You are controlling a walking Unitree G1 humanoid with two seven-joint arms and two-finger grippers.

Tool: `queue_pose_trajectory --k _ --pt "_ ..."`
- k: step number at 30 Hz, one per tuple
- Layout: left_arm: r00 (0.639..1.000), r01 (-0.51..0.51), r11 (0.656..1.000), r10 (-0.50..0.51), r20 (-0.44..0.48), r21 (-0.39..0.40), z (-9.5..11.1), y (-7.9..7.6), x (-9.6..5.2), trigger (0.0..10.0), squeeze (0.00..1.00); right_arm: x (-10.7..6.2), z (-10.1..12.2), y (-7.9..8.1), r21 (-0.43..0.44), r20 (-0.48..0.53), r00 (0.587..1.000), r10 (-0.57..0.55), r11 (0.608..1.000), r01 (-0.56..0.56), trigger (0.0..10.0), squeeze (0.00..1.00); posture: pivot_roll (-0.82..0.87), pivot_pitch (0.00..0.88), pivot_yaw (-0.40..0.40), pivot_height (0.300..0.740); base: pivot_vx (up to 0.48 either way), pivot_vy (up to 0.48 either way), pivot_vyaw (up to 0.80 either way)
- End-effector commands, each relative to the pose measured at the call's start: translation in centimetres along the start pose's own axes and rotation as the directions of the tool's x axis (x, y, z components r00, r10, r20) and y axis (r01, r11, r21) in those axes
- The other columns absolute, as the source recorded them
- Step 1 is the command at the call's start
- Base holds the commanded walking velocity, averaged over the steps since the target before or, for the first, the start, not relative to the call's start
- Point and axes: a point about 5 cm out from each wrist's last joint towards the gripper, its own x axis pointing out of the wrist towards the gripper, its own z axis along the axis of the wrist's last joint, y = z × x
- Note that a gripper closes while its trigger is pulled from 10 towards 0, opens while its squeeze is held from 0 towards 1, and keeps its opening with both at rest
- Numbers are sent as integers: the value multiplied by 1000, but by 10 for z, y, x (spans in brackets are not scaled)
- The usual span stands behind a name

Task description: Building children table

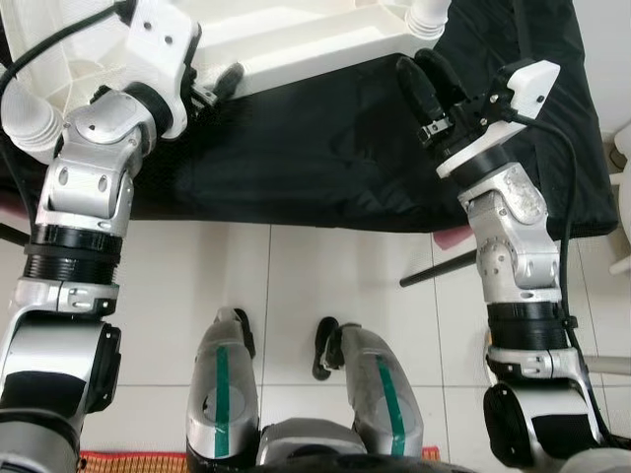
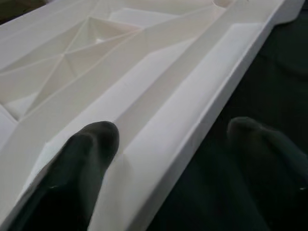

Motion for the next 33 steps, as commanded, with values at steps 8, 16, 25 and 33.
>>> queue_pose_trajectory --k 8,16,25,33 --pt "996 83 984 -75 -57 155 -11 -5 16 10000 0 -12 -8 9 38 -54 998 14 999 -12 10000 0 38 106 -43 740 0 0 0" --pt "985 148 968 -125 -122 201 -20 -6 26 10000 0 -15 -8 12 40 -67 998 16 999 -13 10000 0 35 111 -30 740 0 0 0" --pt "949 242 963 -210 -233 115 -36 -9 35 10000 0 -17 -6 14 40 -72 997 2 999 1 10000 0 21 109 -16 740 0 0 0" --pt "926 275 960 -248 -285 58 -45 -10 36 8000 0 -19 -5 14 36 -74 997 -6 999 8 10000 0 10 104 -7 740 0 0 0"
